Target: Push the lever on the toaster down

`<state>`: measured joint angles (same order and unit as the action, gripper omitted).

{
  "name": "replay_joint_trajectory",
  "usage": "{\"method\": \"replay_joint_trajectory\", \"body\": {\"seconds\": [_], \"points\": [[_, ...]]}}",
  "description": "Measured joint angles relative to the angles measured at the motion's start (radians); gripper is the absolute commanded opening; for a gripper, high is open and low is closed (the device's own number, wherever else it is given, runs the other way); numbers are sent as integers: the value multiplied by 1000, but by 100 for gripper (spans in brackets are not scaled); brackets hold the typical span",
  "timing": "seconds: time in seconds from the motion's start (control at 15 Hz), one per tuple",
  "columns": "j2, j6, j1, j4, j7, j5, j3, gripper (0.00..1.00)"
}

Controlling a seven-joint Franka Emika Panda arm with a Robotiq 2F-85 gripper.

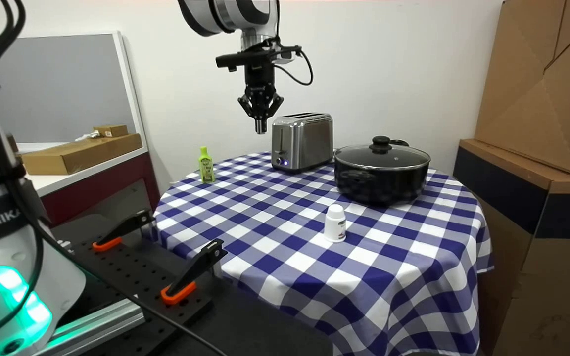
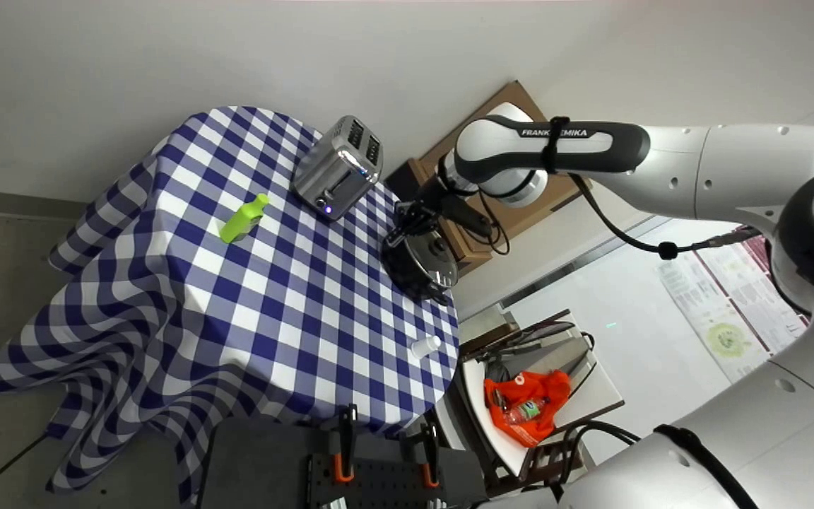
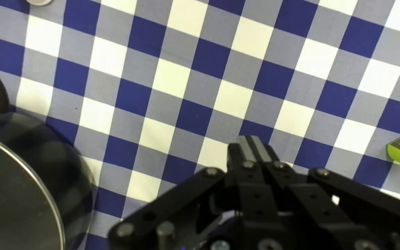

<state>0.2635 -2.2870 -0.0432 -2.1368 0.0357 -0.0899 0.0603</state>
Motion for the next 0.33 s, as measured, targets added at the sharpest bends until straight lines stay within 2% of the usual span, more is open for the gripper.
{"method": "replay_joint_trajectory", "body": {"seconds": [0.07, 0.13, 0.2, 0.33], "points": [[-29, 0, 13, -22, 20, 36, 0, 26], [-58, 0, 26, -44, 33, 68, -1, 27], [-85, 1, 35, -63, 36, 82, -5, 7], [-104, 1, 38, -74, 36, 83, -8, 22]]}}
